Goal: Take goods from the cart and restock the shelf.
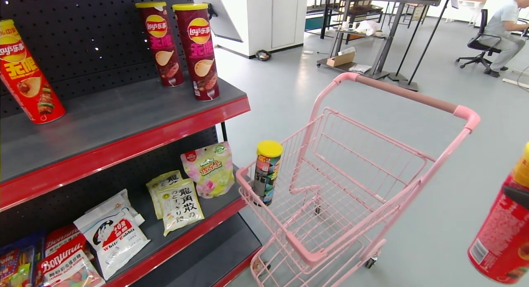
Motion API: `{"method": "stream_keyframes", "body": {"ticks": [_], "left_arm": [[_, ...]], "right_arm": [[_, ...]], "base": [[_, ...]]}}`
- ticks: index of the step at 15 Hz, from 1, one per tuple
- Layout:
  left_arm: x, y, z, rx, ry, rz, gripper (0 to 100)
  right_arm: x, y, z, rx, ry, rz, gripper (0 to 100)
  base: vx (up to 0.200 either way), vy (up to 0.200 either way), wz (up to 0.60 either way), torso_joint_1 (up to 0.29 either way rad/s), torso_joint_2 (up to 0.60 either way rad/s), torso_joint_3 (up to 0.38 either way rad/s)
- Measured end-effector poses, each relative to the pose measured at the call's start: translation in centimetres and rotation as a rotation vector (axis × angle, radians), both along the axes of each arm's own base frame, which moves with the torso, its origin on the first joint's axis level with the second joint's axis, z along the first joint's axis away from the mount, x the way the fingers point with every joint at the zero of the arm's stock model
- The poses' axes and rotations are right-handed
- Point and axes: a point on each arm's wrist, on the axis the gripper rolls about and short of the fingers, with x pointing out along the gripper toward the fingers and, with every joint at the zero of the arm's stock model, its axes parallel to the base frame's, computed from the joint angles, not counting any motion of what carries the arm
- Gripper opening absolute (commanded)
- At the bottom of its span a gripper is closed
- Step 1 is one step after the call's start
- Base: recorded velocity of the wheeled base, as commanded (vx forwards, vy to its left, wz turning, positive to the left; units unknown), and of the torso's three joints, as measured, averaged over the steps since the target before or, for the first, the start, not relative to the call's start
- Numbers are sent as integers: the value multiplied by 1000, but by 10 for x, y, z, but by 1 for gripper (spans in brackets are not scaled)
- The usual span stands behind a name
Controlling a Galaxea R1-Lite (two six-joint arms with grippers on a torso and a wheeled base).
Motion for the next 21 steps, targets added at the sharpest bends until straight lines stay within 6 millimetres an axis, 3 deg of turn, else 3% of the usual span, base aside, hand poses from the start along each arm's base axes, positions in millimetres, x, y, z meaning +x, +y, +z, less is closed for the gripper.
{"method": "stream_keyframes", "body": {"ticks": [6,21], "left_arm": [[0,0,0,0,0,0,100],[0,0,0,-1,0,-1,100]], "right_arm": [[-23,-7,-9,-13,-48,-44,0],[-15,-5,-18,-45,4,-4,0]], "base": [[0,0,0,118,-355,-230],[0,0,0,184,-457,-275]]}}
